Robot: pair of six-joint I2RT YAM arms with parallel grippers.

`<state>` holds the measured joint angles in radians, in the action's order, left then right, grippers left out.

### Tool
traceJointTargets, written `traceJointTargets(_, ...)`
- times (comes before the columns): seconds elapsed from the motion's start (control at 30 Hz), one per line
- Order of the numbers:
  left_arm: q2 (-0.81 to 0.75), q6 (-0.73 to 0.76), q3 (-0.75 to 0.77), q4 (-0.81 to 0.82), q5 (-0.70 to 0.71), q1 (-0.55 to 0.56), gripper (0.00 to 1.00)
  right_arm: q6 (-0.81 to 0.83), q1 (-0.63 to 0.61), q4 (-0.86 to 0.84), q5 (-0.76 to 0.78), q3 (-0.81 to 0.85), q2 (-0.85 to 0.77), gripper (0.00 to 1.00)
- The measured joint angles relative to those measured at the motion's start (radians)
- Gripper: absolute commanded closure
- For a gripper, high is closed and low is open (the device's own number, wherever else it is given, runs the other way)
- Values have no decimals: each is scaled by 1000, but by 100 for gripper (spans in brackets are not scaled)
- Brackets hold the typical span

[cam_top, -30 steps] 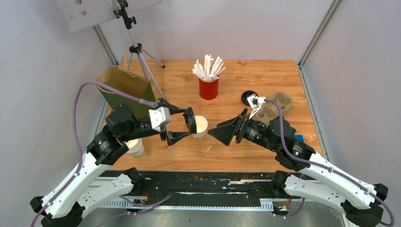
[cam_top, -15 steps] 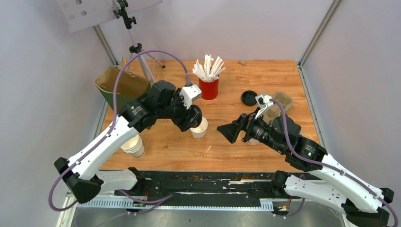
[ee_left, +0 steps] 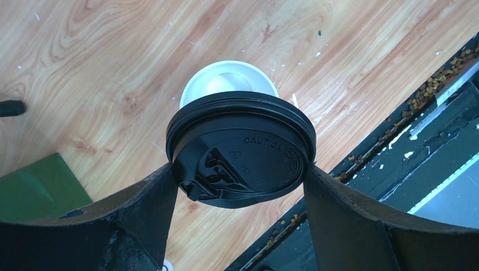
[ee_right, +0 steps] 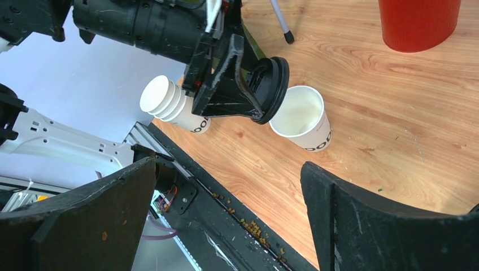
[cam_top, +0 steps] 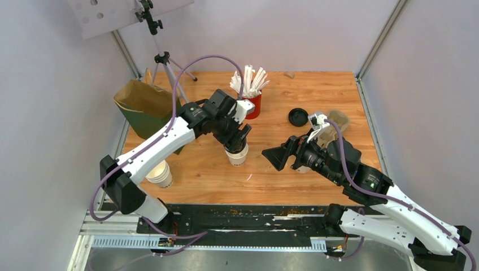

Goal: Pack the takeout coffee

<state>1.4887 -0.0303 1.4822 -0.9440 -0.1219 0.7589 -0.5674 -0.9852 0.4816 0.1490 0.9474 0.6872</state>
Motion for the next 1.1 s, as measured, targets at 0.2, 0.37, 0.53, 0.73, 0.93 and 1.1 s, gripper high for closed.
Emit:
traceJointTargets(0.2,103,-20,83,-53,29,14,32,18,0,0,1,0,0,0)
traceJointTargets(0.37,171,-26,126,-85,50,20,31,25,0,1,7,0,-1,0)
traceJointTargets(0.53,229,-29,150,-119,65,21,31,32,0,12,17,0,-10,0)
traceJointTargets(0.73,270,-29,150,-140,77,27,30,40,0,25,29,0,-22,0)
traceJointTargets(0.93,312,-27,199,-167,84,31,29,46,0,32,33,0,-22,0)
traceJointTargets(1.1,323,-27,209,-179,84,31,27,46,0,32,34,0,-21,0)
